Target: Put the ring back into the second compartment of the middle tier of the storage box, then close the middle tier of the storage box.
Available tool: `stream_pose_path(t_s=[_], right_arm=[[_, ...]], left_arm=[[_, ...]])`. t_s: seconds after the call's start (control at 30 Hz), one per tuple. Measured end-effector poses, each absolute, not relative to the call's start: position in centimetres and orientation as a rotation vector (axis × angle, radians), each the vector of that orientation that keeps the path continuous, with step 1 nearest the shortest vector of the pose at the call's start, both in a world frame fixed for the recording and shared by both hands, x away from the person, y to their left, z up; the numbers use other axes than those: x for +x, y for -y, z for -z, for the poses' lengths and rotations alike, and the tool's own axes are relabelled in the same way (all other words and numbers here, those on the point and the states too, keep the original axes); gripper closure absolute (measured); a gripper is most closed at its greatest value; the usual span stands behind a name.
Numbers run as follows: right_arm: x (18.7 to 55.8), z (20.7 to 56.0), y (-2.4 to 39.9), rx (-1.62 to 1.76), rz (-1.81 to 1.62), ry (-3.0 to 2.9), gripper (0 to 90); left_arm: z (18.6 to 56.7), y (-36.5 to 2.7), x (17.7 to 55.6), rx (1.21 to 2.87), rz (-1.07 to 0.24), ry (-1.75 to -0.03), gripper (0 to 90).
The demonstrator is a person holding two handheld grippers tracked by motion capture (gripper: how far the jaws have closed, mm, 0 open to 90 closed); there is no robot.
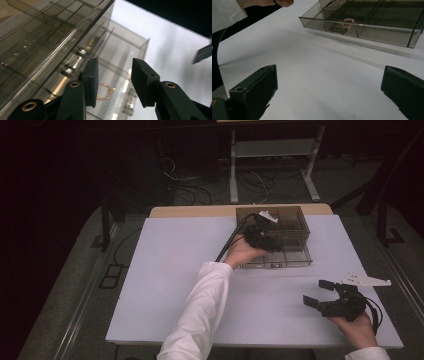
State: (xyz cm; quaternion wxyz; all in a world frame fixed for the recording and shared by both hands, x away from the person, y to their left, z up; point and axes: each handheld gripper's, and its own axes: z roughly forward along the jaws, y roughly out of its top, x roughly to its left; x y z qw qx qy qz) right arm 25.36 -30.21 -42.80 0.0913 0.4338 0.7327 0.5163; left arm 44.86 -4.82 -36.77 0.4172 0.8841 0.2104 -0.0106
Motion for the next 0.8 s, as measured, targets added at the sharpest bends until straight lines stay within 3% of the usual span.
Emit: stream_pose_path(t_s=[0.8], right_arm=[[25.3, 42.8, 30.3, 1.297, -1.535, -2.176, 0.3]], left_arm=[[36.0, 5.8, 40.9, 2.174, 0.071, -0.388, 50.7]])
